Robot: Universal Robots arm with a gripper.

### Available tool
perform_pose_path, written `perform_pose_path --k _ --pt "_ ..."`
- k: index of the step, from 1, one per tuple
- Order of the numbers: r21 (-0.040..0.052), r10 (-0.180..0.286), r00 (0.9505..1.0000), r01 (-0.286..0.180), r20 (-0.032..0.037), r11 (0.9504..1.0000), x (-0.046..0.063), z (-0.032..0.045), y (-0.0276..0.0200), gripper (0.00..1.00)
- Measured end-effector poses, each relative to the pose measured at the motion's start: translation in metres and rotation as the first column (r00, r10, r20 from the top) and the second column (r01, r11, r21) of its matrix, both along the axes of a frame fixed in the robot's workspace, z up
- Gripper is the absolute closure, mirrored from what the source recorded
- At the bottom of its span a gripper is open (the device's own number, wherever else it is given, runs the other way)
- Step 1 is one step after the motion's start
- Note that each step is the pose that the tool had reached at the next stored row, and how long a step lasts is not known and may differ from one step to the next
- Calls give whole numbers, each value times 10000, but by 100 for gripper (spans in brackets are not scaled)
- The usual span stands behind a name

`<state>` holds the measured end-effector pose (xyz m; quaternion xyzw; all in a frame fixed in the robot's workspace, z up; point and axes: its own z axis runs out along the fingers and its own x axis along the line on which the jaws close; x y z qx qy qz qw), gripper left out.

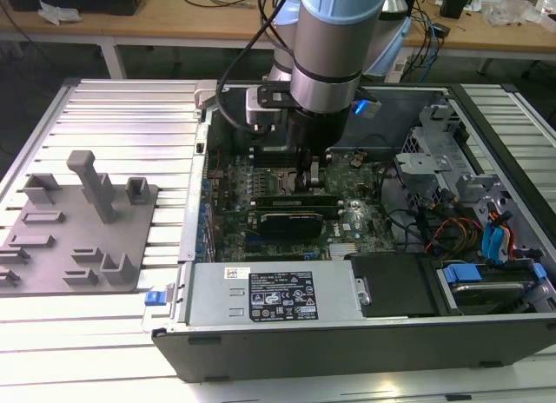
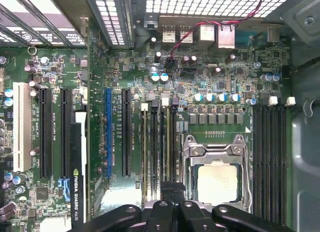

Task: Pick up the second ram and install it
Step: 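Press down the second ram until it locks into place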

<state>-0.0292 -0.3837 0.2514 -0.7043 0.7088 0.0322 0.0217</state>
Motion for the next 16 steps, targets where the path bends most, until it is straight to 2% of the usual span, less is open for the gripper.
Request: perform_pose_path --k 8,10,11,13,16 --pt "1 -1 10000 1 0 10000 15 -1 6 92" --pt "0 1 10000 -1 -2 10000 95 -1 5 92" --pt "0 -2 10000 2 -2 10000 180 -2 5 92" --pt "0 0 10000 0 -2 10000 275 -4 5 92" --pt "1 0 10000 0 -1 10000 380 -6 6 92"
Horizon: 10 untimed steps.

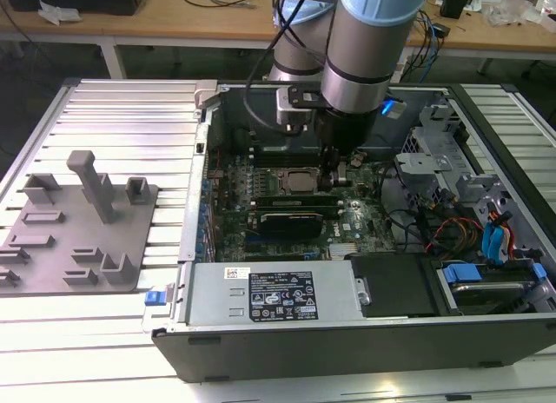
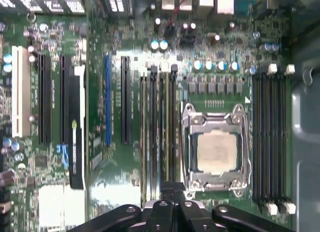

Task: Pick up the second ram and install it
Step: 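Press down the second ram until it locks into place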

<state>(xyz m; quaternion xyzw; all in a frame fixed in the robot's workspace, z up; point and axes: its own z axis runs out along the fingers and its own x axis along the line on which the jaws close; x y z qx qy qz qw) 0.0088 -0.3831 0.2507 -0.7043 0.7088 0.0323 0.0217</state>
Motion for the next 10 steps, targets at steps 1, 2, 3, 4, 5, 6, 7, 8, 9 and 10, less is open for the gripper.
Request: perform_pose_path --k 1,2,3,4,5,6,7,8,9,10 --pt "2 -1 10000 1 0 10000 23 -1 0 92" --pt "1 -1 10000 1 0 10000 52 -3 0 92" --pt "0 1 10000 -1 0 10000 113 -6 0 92" --pt "0 0 10000 0 0 10000 155 -8 0 92" --pt "-1 0 10000 0 -1 10000 162 -8 0 92" --pt "0 -1 10000 1 0 10000 162 -11 -1 92" --pt "-1 -1 10000 1 2 10000 163 -41 -1 92" --pt "1 1 10000 -1 10 10000 163 -72 0 92" --pt "1 1 10000 -1 10 10000 163 -84 0 92" --pt "1 0 10000 0 10 10000 163 -92 1 92"
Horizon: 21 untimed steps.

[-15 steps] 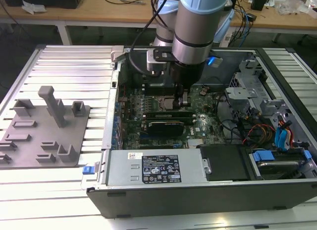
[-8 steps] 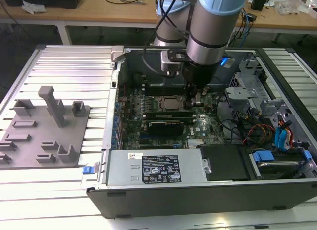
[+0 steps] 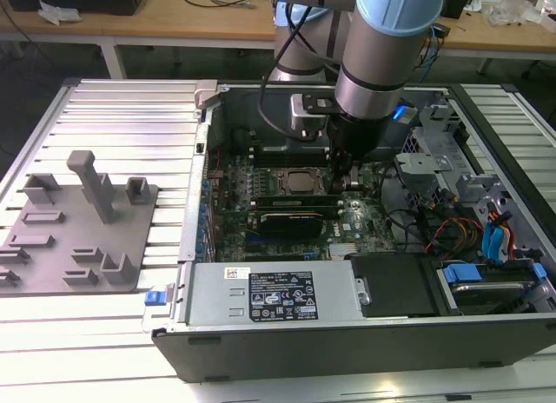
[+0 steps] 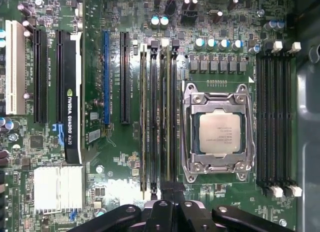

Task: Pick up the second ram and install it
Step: 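Press down the second ram until it locks into place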

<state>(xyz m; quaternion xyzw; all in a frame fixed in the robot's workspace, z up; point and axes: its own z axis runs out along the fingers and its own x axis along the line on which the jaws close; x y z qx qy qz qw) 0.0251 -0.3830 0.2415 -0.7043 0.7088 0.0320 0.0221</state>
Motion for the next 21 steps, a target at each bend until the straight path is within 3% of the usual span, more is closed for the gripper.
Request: perform_pose_path --k 9,21 --pt "-5 1 10000 -1 0 10000 7 -95 20 92" --pt "15 -1 10000 1 3 10000 7 -109 23 92"
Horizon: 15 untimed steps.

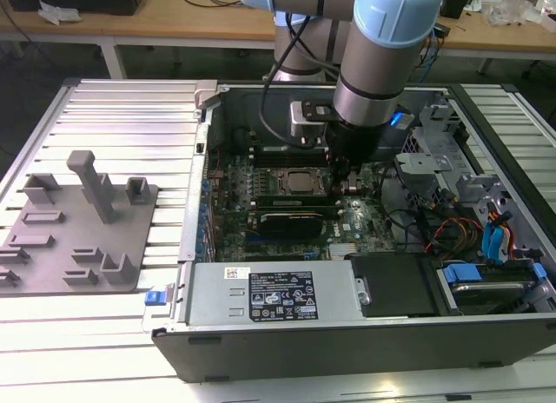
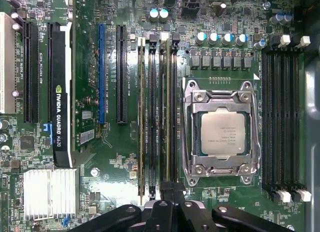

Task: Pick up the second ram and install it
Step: 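Press down the second ram until it locks into place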

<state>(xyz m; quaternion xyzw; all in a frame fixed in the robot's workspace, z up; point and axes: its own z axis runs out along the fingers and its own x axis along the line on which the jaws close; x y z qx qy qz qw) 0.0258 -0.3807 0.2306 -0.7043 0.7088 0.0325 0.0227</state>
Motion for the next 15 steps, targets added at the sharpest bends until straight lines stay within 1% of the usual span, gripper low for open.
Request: perform_pose_path --k 2,3,5,7,8,11,12,14,15 --pt "-16 0 10000 0 -3 10000 0 59 -2 92" --pt "-18 0 10000 0 -3 10000 0 104 -2 92" --pt "-18 1 10000 -1 -3 10000 0 124 -2 92" --pt "-17 1 10000 -1 -3 10000 0 125 -2 92" --pt "-19 2 10000 -2 -3 10000 -18 126 -3 92" --pt "-7 1 10000 -1 3 10000 -261 126 -3 92" --pt "-6 0 10000 0 4 10000 -320 126 -2 92" --pt "-2 2 10000 -2 6 10000 -475 125 -3 92" --pt "2 1 10000 -1 6 10000 -520 125 -4 92"
